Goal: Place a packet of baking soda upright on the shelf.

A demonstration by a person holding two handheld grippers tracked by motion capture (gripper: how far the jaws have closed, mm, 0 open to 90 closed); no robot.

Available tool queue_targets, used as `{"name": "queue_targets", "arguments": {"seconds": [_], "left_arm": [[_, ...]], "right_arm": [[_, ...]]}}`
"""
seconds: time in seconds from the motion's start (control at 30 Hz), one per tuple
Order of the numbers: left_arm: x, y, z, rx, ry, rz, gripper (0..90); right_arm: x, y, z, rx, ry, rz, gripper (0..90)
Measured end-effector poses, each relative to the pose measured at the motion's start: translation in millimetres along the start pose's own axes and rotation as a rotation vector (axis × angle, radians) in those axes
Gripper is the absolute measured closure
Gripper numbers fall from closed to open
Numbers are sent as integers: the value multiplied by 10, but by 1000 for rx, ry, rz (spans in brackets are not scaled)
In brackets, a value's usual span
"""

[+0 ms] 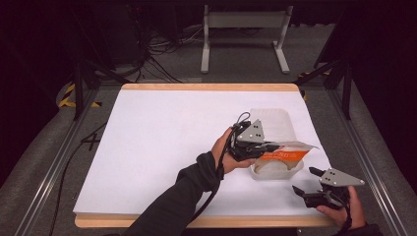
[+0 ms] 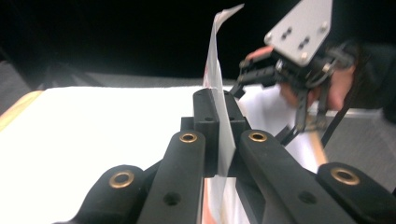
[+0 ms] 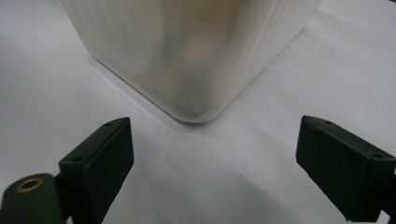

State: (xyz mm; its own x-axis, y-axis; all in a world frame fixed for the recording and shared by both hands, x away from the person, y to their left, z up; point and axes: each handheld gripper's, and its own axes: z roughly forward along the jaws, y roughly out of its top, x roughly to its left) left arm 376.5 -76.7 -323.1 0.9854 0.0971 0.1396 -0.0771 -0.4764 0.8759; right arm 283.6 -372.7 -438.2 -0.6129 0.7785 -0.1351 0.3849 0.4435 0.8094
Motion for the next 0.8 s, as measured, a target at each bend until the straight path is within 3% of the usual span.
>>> {"name": "queue_targets", "arguments": {"seconds": [0.17, 0.33, 0.8], "left_arm": [[-39, 55, 4, 56, 16, 39, 896], [-36, 30, 34, 80, 28, 39, 868], [-33, 15, -93, 84, 39, 75, 792]], "right_arm": [[-2, 0, -6, -1, -1, 1, 119], [4, 3, -9, -1, 1, -2, 119], [19, 13, -5, 5, -4, -12, 121]]}}
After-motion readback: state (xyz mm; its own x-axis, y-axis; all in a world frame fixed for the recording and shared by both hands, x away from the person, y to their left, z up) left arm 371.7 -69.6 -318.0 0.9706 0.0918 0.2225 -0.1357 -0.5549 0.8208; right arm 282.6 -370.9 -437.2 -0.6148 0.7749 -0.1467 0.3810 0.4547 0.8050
